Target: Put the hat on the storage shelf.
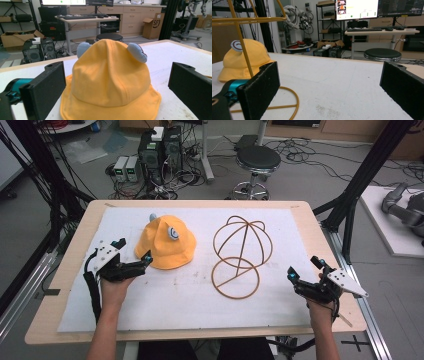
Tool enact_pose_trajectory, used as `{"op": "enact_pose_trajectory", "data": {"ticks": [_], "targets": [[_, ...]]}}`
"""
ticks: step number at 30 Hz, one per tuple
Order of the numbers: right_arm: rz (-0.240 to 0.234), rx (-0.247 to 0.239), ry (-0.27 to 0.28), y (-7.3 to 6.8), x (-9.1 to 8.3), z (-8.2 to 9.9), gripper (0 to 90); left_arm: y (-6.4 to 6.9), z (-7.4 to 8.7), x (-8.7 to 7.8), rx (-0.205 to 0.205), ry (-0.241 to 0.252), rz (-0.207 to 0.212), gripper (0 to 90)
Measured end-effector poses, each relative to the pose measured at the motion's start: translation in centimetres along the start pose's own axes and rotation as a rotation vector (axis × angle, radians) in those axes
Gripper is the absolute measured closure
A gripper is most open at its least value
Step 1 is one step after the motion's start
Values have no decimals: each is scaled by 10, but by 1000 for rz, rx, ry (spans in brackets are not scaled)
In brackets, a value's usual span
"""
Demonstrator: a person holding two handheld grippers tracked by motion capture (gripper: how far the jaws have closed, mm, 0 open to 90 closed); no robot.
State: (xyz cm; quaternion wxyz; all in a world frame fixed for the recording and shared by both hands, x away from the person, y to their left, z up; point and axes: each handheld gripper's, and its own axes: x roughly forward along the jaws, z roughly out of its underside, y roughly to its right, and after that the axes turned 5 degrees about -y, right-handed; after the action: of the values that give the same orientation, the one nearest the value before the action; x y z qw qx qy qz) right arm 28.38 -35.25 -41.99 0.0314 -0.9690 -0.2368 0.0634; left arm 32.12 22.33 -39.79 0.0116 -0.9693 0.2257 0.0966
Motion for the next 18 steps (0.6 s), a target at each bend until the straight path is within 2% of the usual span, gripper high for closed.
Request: {"op": "enact_pose_trajectory", "data": {"ticks": [5, 6, 12, 18], "targets": [[-7, -5, 3, 0, 1, 0, 24, 2, -6, 10, 22, -24, 13, 17], [-8, -4, 1, 0, 1, 0, 24, 2, -7, 14, 26, -44, 9, 17], [-13, -2, -4, -1, 2, 0, 24, 0, -10, 24, 14, -65, 21, 17], [-16, 4, -11, -1, 3, 1, 24, 0, -11, 42, 22, -116, 44, 17]]}}
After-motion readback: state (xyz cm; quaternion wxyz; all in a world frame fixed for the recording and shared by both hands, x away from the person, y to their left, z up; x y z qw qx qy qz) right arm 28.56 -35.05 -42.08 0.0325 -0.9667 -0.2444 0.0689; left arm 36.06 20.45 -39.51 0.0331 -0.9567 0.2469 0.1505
